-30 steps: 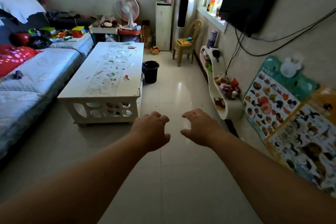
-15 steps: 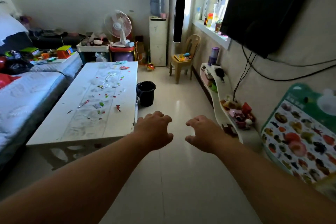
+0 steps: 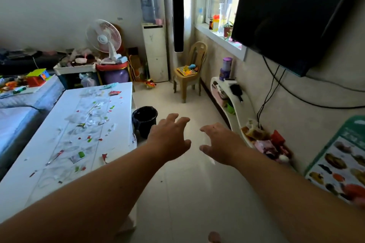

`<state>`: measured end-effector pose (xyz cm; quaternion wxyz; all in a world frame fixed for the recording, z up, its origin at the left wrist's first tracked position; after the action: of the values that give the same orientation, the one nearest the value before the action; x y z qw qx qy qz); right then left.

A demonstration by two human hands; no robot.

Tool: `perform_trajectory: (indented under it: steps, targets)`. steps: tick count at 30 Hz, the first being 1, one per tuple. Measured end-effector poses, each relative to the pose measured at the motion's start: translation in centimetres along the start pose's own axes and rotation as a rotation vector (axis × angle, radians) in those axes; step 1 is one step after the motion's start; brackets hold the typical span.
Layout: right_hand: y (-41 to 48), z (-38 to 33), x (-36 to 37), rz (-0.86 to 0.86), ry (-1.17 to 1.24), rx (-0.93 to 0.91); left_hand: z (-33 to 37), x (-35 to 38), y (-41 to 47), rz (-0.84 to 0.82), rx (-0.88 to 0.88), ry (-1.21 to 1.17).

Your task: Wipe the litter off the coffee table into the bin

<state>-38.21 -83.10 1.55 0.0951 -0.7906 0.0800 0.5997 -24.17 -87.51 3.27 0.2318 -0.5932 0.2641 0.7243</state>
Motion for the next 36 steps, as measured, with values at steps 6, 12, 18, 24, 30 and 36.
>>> perform_trajectory:
  steps: [6, 12, 18, 24, 30, 36]
  targets:
    - [15.7, 3.0, -1.8, -0.027, -0.038, -0.061, -4.5, 1.7, 14.4, -0.024, -0.085, -0.061]
    - [28.6, 4.2, -2.7, -0.119, -0.102, -0.093, -10.0, 2.7, 24.8, -0.026, -0.188, -0.123]
    - [41.3, 1.4, -2.1, -0.125, -0.146, -0.168, -18.7, 3.7, 35.1, -0.016, -0.226, -0.098]
    - [57.2, -4.2, -1.2, -0.137, -0.155, -0.186, -29.9, 3.7, 46.9, -0.058, -0.241, -0.089]
    - [70.8, -8.6, -2.4, -0.107, -0.115, -0.181, -39.5, 0.5, 57.4, -0.105, -0.241, -0.028]
    - [81.8, -9.5, -1.6, -0.109, -0.188, -0.219, -44.5, 0.6, 66.6, -0.069, -0.251, -0.043]
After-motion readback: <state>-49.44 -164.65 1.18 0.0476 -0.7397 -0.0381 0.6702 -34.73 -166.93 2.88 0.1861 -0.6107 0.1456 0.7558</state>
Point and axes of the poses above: each hand's wrist, its own y-axis towards the middle knuckle, its own x-axis out of the palm, z = x × y, the point moved 6 cm from there along y, towards the middle knuckle, and after that the axes turned 13 degrees about x, right-handed, at the moved point
